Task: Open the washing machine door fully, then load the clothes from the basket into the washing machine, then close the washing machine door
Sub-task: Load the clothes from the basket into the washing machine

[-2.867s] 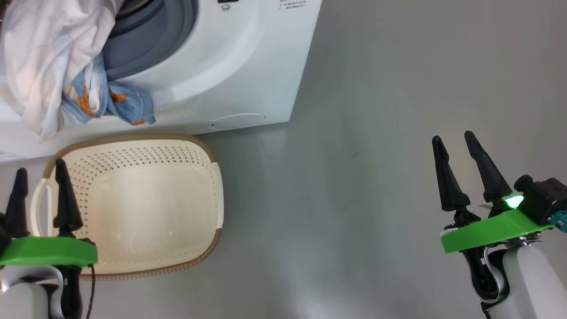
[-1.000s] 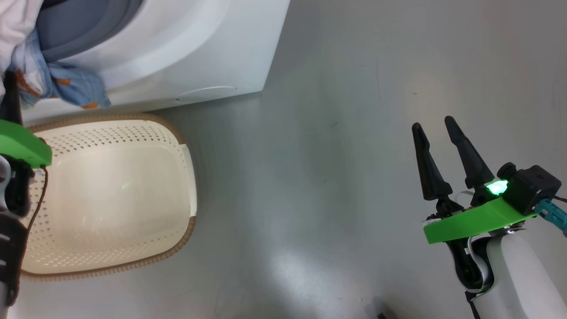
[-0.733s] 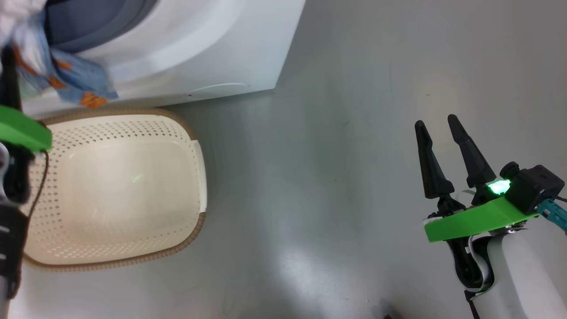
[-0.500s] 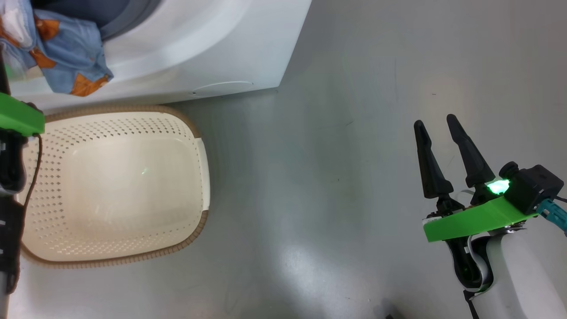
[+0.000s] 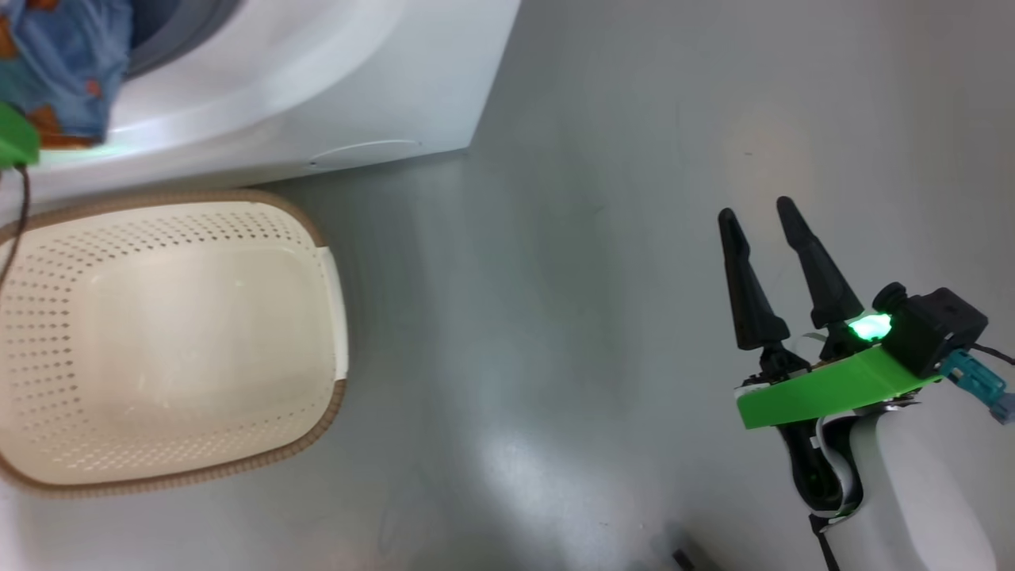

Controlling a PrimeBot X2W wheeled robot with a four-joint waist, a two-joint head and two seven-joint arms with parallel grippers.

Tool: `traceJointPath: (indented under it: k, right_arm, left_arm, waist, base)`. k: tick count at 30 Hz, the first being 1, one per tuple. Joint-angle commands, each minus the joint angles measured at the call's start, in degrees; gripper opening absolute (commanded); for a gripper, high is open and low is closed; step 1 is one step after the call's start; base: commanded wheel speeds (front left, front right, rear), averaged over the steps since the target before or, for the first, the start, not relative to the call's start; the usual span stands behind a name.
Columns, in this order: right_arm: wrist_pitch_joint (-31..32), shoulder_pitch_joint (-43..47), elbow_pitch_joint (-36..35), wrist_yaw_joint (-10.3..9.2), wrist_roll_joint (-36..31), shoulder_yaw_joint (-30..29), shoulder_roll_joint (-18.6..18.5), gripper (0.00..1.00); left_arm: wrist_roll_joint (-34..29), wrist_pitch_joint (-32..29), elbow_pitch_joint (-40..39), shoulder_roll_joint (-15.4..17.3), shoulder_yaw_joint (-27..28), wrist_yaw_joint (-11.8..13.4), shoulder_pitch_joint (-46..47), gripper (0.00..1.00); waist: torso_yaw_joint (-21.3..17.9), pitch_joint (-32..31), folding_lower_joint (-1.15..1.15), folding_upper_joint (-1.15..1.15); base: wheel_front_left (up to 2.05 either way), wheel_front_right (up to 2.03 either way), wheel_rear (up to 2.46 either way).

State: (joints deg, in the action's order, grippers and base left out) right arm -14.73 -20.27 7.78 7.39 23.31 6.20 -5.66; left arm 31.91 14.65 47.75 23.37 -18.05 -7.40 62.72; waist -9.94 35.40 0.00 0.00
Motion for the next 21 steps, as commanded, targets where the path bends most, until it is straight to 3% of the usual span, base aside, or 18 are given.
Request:
traceJointPath:
  k: [1,6,10,11,12,13,21]
  right_arm:
    - [-0.3,0.4,-1.2,0.1,0.0,1.3,0.2,1.0]
    - [-0.3,0.2,-1.1,0.1,0.2,2.3,0.9,1.0]
    - [-0.3,-0.3,-1.1,0.1,0.6,3.3,1.4,1.0]
    - [-0.3,-0.4,-1.1,0.1,0.6,3.5,1.5,1.0]
    - [-0.3,-0.5,-1.1,0.1,0.6,3.5,1.5,1.0]
    - [-0.3,-0.5,-1.1,0.1,0.6,3.5,1.6,1.0]
    - [-0.3,-0.2,-1.2,0.1,0.5,3.2,1.8,1.0]
  left_arm:
    - [-0.2,0.3,0.0,3.4,0.6,-0.1,1.7,0.0]
    - [1.2,0.3,5.9,4.6,-2.2,-0.1,9.0,0.0]
    - [-0.1,0.3,5.0,6.4,1.1,-0.1,13.2,0.01]
    - [-0.7,0.3,5.7,6.5,1.5,-0.1,13.2,0.39]
    - [-1.3,0.3,6.5,6.4,1.7,-0.1,13.1,0.93]
    - [-1.6,0.3,7.5,6.2,1.8,-0.1,13.0,1.0]
    - [-2.7,0.3,10.7,4.7,1.7,-0.1,13.7,1.0]
  waist:
    - [-0.7,0.3,0.0,0.0]
    - [-2.3,0.7,0.0,0.0]
    - [-4.2,1.3,0.0,0.0]
    - [-4.5,1.5,0.0,0.0]
    - [-4.8,1.5,0.0,0.0]
    - [-4.9,1.6,0.0,0.0]
    - [-5.1,2.0,0.0,0.0]
  base:
    - [0.0,0.0,0.0]
    - [0.0,0.0,0.0]
    - [0.0,0.0,0.0]
    - [0.0,0.0,0.0]
    - [0.0,0.0,0.0]
    - [0.0,0.0,0.0]
    - [0.0,0.0,0.0]
